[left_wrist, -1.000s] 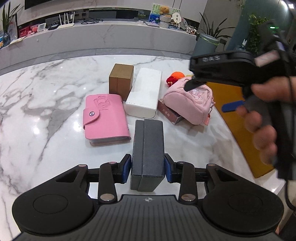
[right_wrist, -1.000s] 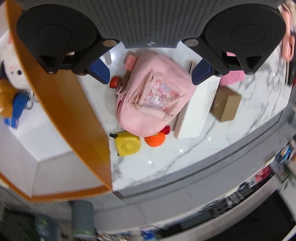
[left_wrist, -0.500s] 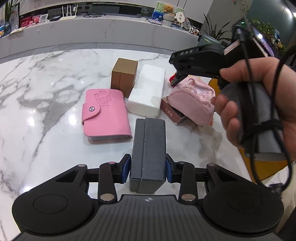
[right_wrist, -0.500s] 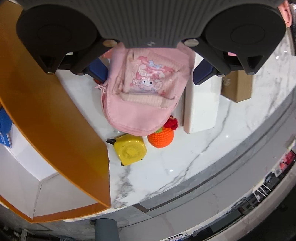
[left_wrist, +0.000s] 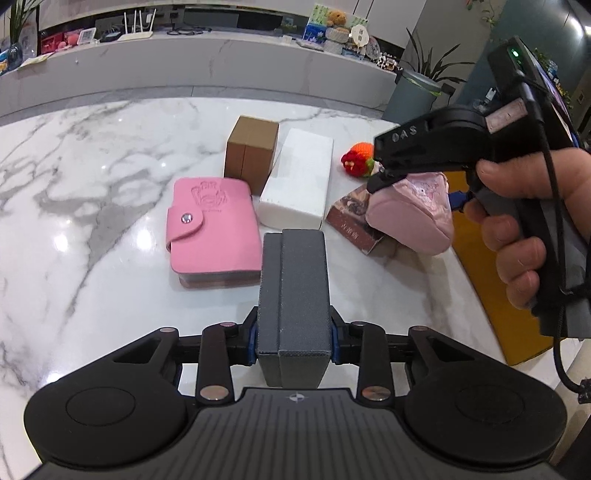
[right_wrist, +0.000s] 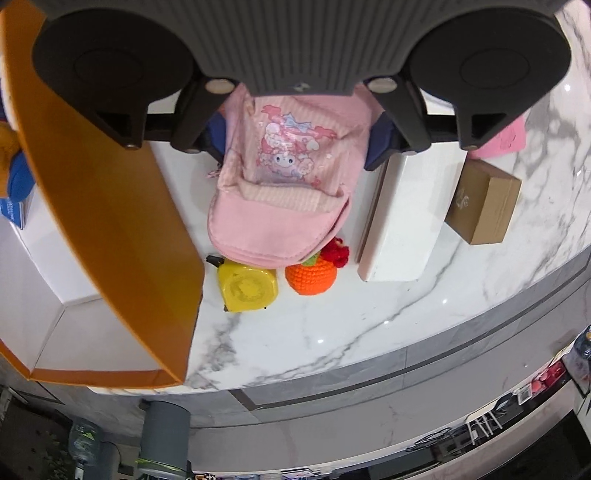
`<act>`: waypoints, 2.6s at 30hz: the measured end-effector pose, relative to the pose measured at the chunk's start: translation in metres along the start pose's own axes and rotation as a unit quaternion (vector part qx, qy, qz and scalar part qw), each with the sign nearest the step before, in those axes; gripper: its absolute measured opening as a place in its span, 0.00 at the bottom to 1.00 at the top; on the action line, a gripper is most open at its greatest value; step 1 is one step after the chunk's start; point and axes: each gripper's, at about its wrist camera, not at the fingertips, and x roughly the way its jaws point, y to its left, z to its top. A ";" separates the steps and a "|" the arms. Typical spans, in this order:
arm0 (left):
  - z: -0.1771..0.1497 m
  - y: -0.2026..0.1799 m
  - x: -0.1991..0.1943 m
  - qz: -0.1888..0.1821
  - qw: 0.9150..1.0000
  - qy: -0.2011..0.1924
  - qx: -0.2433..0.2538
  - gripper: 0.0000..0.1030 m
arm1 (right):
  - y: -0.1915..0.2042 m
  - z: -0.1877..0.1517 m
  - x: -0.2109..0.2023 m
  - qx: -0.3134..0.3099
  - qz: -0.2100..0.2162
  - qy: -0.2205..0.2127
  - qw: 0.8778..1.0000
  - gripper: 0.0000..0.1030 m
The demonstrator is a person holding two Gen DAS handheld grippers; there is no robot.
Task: Organize objects
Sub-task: 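Grasp the pink backpack with the right gripper while the left holds the gray box, then carry the pink backpack and gray box up over the orange-rimmed box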
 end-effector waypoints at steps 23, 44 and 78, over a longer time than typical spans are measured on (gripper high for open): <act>0.002 -0.016 -0.015 -0.007 1.000 -0.014 0.022 0.37 | -0.026 -0.023 -0.095 -0.160 0.100 -0.041 0.981 0.69; 0.023 -0.078 -0.023 0.000 0.997 -0.022 0.077 0.37 | -0.114 0.016 -0.127 -0.162 0.184 -0.108 0.963 0.69; 0.120 -0.267 0.064 -0.081 0.983 -0.031 0.163 0.37 | -0.248 0.052 -0.113 -0.118 0.174 -0.119 0.970 0.69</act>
